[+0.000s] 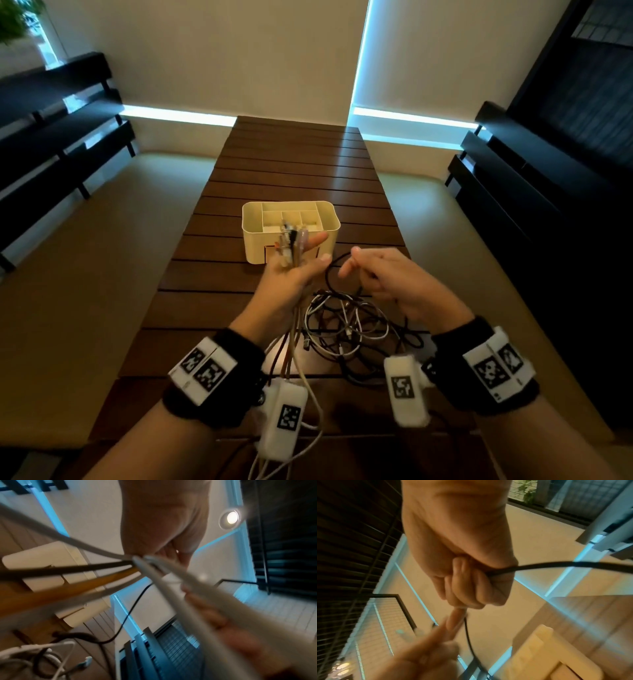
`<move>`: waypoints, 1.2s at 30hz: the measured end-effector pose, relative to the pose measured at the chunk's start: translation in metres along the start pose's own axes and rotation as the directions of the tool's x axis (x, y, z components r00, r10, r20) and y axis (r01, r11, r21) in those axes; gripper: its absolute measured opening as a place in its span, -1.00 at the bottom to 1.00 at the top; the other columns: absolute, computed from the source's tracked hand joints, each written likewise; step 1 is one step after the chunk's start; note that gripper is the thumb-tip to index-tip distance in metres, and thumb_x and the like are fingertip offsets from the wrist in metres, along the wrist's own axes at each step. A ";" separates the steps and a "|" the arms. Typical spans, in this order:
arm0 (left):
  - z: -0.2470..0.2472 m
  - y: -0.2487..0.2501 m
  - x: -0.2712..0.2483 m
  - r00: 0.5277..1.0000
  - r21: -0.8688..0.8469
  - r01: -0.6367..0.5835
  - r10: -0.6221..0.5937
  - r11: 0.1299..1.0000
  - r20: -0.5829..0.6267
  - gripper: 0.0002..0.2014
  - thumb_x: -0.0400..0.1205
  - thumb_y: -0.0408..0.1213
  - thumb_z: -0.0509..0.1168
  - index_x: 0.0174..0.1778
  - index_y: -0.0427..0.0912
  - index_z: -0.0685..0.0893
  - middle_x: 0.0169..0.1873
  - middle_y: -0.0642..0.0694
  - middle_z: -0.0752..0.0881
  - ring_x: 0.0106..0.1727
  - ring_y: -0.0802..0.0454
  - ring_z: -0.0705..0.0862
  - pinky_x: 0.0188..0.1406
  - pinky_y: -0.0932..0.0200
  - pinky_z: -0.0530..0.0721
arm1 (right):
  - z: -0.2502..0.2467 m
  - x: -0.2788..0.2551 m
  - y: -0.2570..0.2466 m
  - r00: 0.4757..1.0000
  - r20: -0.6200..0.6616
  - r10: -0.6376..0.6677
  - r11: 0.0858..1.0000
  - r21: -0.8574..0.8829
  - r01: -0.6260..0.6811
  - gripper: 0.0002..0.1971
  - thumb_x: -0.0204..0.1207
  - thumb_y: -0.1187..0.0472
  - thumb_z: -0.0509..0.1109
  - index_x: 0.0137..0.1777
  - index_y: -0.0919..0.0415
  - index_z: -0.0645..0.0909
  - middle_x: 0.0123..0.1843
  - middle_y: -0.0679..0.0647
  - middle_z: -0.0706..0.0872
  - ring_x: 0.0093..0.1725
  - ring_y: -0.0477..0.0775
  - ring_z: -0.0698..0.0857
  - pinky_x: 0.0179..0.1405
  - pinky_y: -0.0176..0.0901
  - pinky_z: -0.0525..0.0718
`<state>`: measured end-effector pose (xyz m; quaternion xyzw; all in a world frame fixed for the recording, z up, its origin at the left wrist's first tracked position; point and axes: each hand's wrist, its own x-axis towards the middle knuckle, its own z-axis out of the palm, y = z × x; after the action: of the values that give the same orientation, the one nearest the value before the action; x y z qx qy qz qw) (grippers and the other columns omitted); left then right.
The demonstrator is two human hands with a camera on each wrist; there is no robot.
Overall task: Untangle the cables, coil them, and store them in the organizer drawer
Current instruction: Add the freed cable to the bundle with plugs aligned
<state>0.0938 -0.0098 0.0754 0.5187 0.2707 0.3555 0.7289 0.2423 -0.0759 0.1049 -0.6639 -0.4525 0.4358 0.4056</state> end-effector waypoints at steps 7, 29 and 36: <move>0.009 -0.021 0.022 0.985 0.382 -0.085 0.020 0.920 0.172 -0.77 0.69 -0.07 0.22 -0.23 -0.03 0.67 -0.65 0.15 0.43 -0.67 0.27 0.32 -0.62 0.34 0.25 | -0.017 -0.009 -0.036 0.985 -0.058 -0.160 0.980 -0.133 0.151 -0.62 0.69 0.14 0.10 -0.35 0.22 0.52 -0.73 -0.16 0.37 -0.70 -0.22 0.31 -0.66 -0.50 0.26; -0.010 -0.024 0.018 0.987 0.358 -0.117 0.148 0.926 -0.059 -0.83 0.61 -0.13 0.31 0.02 -0.13 0.67 -0.35 0.11 0.59 -0.38 0.33 0.54 -0.39 0.40 0.50 | -0.060 -0.063 -0.082 0.808 -0.282 -0.517 0.816 0.124 0.565 -0.62 0.64 0.15 0.07 -0.35 0.17 0.57 -0.64 -0.08 0.34 -0.66 -0.14 0.22 -0.72 -0.40 0.24; -0.017 -0.019 0.010 0.941 0.285 -0.238 0.293 0.929 -0.171 -0.84 0.58 -0.45 0.36 0.05 -0.37 0.66 -0.08 0.00 0.72 0.07 0.23 0.68 0.21 0.23 0.60 | -0.053 -0.061 -0.050 0.969 -0.244 -0.045 0.796 -0.595 -0.113 -0.70 0.63 0.24 0.12 0.25 0.05 0.59 0.16 -0.09 0.62 0.18 -0.04 0.58 0.09 -0.20 0.48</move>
<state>0.0914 0.0039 0.0522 0.6010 0.3175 0.4657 0.5666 0.2673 -0.1282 0.1802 -0.8152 -0.5020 0.1904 0.2172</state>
